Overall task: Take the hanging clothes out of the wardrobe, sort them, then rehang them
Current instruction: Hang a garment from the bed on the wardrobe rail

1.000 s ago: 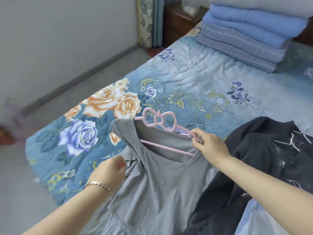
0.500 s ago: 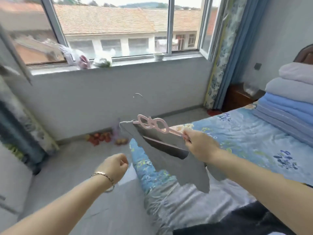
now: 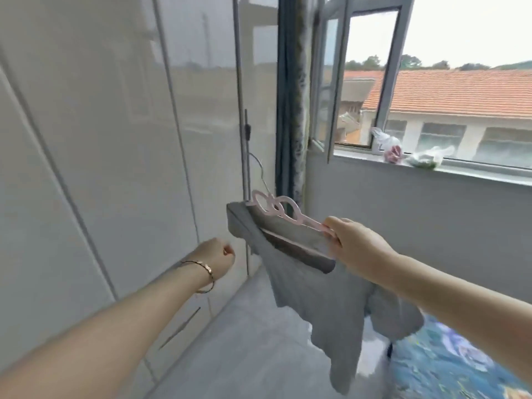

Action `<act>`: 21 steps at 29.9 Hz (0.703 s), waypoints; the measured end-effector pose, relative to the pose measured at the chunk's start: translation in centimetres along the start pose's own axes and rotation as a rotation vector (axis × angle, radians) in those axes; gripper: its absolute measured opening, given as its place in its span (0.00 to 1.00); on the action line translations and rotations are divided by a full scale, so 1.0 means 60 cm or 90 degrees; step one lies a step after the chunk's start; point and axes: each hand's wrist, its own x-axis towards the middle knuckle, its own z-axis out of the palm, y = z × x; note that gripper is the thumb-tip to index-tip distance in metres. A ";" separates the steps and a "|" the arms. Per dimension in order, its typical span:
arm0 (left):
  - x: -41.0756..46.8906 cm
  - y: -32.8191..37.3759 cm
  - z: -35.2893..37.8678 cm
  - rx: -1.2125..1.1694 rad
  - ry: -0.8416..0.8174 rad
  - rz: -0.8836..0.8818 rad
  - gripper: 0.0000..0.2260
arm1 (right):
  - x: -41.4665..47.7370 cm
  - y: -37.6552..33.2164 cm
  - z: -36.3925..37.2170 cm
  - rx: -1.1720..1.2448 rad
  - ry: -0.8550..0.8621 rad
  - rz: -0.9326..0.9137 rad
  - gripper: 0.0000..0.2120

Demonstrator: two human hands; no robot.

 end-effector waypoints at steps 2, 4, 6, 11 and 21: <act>-0.056 -0.062 -0.049 0.003 0.048 -0.069 0.10 | 0.003 -0.075 0.008 0.060 -0.037 -0.084 0.06; -0.123 -0.130 -0.100 -0.001 0.095 -0.146 0.09 | 0.005 -0.161 0.018 0.091 -0.089 -0.155 0.06; -0.193 -0.201 -0.147 -0.012 0.131 -0.218 0.09 | 0.006 -0.250 0.030 0.095 -0.127 -0.214 0.06; -0.373 -0.352 -0.262 -0.019 0.236 -0.377 0.09 | 0.002 -0.485 0.063 0.129 -0.184 -0.327 0.05; -0.623 -0.584 -0.484 0.032 0.323 -0.562 0.09 | -0.033 -0.934 0.106 0.176 -0.243 -0.458 0.09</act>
